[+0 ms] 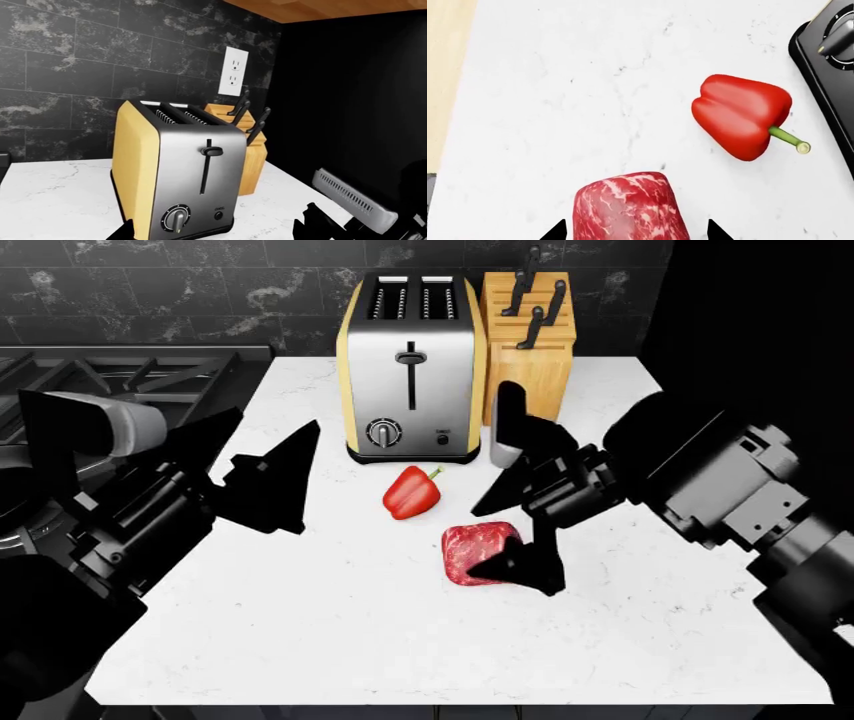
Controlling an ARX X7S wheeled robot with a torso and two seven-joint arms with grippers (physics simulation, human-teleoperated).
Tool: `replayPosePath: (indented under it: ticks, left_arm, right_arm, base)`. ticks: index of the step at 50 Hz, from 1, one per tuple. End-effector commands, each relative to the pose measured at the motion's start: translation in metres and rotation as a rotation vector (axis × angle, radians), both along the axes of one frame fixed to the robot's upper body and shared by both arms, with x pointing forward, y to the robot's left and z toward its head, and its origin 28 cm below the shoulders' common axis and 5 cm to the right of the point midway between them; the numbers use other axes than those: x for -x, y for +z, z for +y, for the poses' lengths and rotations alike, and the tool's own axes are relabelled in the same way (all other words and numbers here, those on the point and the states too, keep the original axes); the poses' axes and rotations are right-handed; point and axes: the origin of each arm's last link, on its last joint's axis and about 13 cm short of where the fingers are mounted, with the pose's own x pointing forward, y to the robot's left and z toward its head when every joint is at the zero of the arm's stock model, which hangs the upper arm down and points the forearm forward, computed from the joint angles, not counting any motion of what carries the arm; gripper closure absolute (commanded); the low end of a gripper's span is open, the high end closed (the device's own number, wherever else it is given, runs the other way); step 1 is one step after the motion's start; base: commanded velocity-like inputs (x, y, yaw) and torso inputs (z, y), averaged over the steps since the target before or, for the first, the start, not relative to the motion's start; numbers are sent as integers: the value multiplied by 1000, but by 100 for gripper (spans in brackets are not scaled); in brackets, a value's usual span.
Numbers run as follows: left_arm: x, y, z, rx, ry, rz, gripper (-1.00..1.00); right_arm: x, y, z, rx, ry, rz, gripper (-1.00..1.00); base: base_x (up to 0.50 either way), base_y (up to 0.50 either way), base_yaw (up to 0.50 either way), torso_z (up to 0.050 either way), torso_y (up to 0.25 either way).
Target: Place both pans onto different burners. Then place the bell pepper and the pork loin on different pans.
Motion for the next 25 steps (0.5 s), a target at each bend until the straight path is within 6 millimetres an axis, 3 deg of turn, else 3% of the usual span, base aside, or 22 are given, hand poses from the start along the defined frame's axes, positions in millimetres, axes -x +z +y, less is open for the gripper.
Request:
replayPosePath:
  ticks: [1, 25]
  left_arm:
    - [1, 0, -1, 1, -7, -1, -100]
    - [2, 1, -1, 7, -20, -5, -100]
  right_arm:
    - [-1, -8, 1, 31, 1, 23, -100]
    - [-4, -24, 1, 109, -18, 55, -100]
  base:
    - [0, 0, 0, 0, 0]
    - [0, 0, 0, 0, 0]
